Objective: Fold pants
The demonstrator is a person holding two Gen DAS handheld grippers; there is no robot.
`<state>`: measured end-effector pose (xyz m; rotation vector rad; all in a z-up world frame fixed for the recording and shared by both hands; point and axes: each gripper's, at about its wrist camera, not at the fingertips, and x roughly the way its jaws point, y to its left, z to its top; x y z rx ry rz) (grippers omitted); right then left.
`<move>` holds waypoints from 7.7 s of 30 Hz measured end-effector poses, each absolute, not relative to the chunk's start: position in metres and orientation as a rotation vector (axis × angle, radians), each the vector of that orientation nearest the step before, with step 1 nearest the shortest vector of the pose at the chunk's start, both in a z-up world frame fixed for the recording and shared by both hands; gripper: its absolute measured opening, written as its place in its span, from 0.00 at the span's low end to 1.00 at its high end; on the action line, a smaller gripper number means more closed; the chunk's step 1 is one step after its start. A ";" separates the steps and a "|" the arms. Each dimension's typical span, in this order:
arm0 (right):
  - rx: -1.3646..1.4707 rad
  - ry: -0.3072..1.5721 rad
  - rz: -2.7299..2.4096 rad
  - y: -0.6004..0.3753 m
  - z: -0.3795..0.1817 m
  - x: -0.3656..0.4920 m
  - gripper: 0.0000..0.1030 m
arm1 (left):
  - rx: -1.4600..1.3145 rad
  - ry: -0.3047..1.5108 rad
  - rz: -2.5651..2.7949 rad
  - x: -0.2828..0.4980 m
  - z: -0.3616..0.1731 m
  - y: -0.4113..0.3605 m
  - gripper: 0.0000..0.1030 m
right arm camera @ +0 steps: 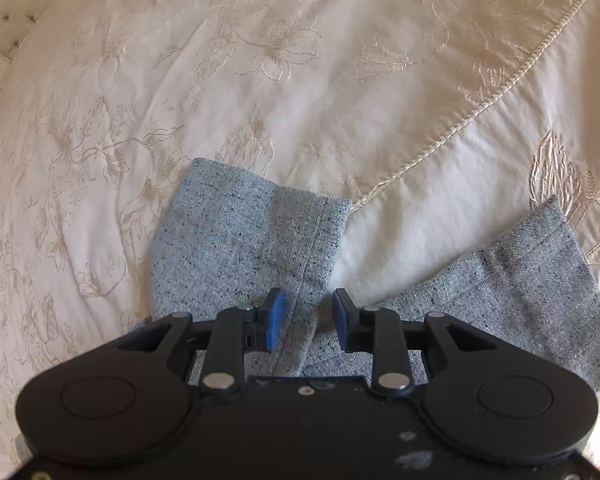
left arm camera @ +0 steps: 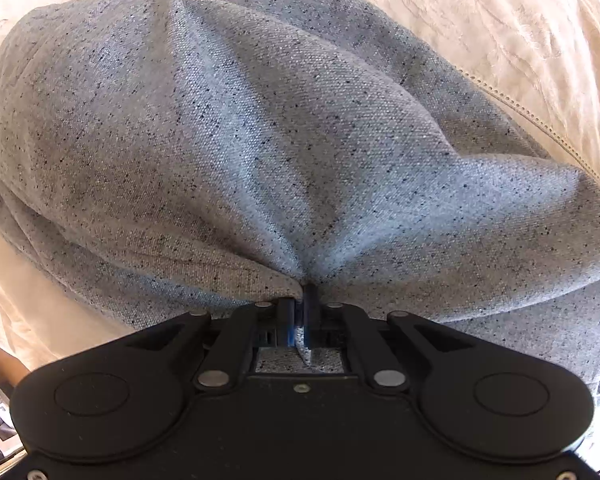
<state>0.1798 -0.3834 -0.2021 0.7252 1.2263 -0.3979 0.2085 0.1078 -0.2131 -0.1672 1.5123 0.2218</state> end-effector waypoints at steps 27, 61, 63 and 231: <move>0.585 1.120 -0.669 -0.352 -0.147 0.035 0.05 | -0.268 1.481 -0.023 0.206 -0.212 0.159 0.05; 0.510 1.163 -0.560 -0.379 -0.175 0.018 0.05 | -0.259 1.374 -0.003 0.143 -0.168 0.160 0.04; 0.523 1.147 -0.553 -0.381 -0.173 0.016 0.05 | -0.238 1.371 0.012 0.140 -0.169 0.155 0.04; -0.076 1.125 0.300 0.103 -0.164 0.299 0.30 | -0.247 1.346 -0.026 0.168 -0.185 0.377 0.13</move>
